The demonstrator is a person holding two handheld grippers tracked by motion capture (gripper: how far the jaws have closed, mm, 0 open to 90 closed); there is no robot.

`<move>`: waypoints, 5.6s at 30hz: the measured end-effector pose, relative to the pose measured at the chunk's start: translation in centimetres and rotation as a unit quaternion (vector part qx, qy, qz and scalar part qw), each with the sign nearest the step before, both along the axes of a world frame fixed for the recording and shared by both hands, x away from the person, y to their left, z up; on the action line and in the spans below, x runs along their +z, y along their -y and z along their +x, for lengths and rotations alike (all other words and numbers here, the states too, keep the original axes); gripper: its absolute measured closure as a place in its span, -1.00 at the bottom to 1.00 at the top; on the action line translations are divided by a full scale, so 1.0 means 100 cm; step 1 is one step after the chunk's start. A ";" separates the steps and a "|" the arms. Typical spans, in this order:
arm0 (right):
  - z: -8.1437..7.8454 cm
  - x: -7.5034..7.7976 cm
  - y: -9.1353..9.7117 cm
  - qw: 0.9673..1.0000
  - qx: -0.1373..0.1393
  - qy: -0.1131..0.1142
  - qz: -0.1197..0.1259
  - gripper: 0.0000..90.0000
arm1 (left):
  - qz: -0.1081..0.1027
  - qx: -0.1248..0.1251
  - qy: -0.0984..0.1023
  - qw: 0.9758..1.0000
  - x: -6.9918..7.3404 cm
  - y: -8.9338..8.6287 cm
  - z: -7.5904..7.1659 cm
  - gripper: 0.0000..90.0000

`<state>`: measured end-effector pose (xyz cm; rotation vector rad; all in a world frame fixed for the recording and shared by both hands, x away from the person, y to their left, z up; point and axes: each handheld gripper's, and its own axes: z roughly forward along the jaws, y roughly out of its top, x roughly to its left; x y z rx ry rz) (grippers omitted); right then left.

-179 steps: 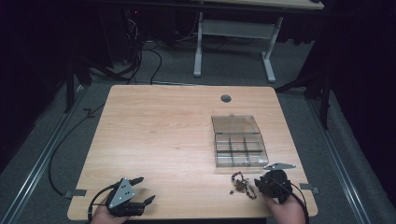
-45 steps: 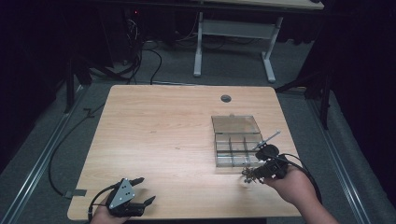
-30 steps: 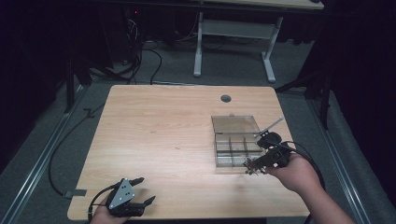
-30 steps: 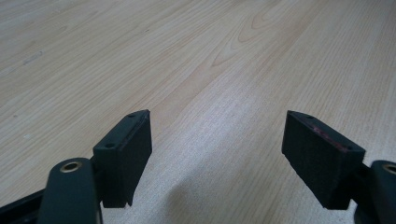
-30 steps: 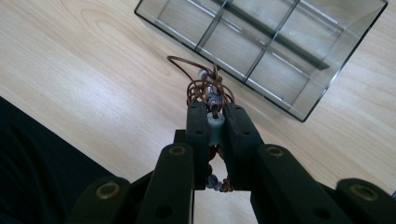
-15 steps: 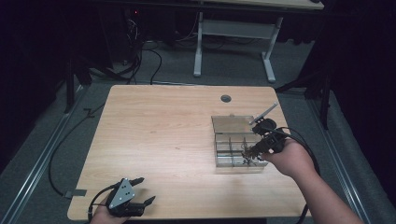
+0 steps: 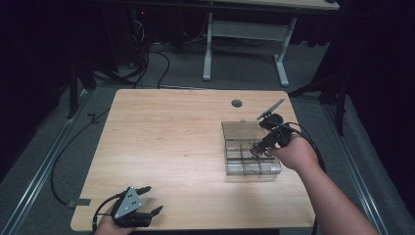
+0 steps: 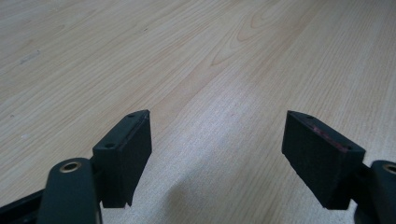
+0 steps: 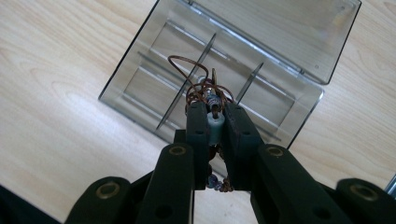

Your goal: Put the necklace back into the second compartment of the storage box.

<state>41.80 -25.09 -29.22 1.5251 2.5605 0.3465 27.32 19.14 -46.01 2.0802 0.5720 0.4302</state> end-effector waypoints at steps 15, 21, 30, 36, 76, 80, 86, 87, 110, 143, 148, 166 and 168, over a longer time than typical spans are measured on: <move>0.032 -0.024 -0.002 1.000 -0.010 -0.006 -0.003 0.82 | 0.000 -0.003 -0.002 1.000 0.000 0.000 0.000 -0.46; 0.041 -0.038 0.002 1.000 -0.020 -0.008 -0.017 0.82 | 0.001 -0.003 -0.002 1.000 0.000 -0.001 0.000 -0.46; 0.047 -0.062 -0.002 0.999 -0.020 -0.023 -0.015 0.82 | 0.000 -0.003 -0.003 1.000 0.000 0.000 0.000 -0.46; 0.048 -0.074 -0.009 0.999 -0.017 -0.030 -0.011 0.82 | 0.001 -0.003 -0.003 1.000 0.000 0.000 0.000 -0.46; 0.044 -0.086 -0.003 0.998 -0.049 -0.017 -0.023 0.57 | 0.002 -0.003 -0.002 1.000 0.000 0.000 0.000 -0.46; 0.039 -0.083 0.006 0.998 -0.063 -0.017 -0.020 0.51 | 0.003 -0.002 -0.002 1.000 0.000 0.000 0.000 -0.46; 0.036 -0.094 0.019 0.995 -0.088 -0.038 0.006 0.42 | 0.003 -0.003 -0.002 1.000 0.000 0.000 0.000 -0.46; 0.036 -0.096 0.020 0.994 -0.096 -0.042 0.020 0.43 | 0.003 -0.002 -0.002 1.000 0.000 0.000 0.000 -0.46; 0.052 -0.107 -0.022 0.998 -0.033 -0.050 -0.028 0.82 | 0.001 -0.004 -0.002 1.000 0.000 0.000 0.000 -0.46; 0.042 -0.083 -0.012 0.997 -0.050 -0.052 0.010 0.71 | 0.004 -0.002 -0.001 1.000 0.000 0.000 0.000 -0.45; 0.031 -0.079 -0.010 0.998 -0.043 -0.054 0.014 0.81 | 0.005 -0.003 -0.002 1.000 0.000 0.000 0.000 -0.45; -0.010 -0.071 -0.005 0.996 -0.054 -0.075 0.016 0.88 | 0.004 -0.003 0.001 1.000 0.000 0.000 0.000 -0.45; -0.015 -0.070 -0.005 0.996 -0.052 -0.074 0.014 0.88 | 0.002 -0.002 0.001 1.000 0.000 0.000 0.000 -0.45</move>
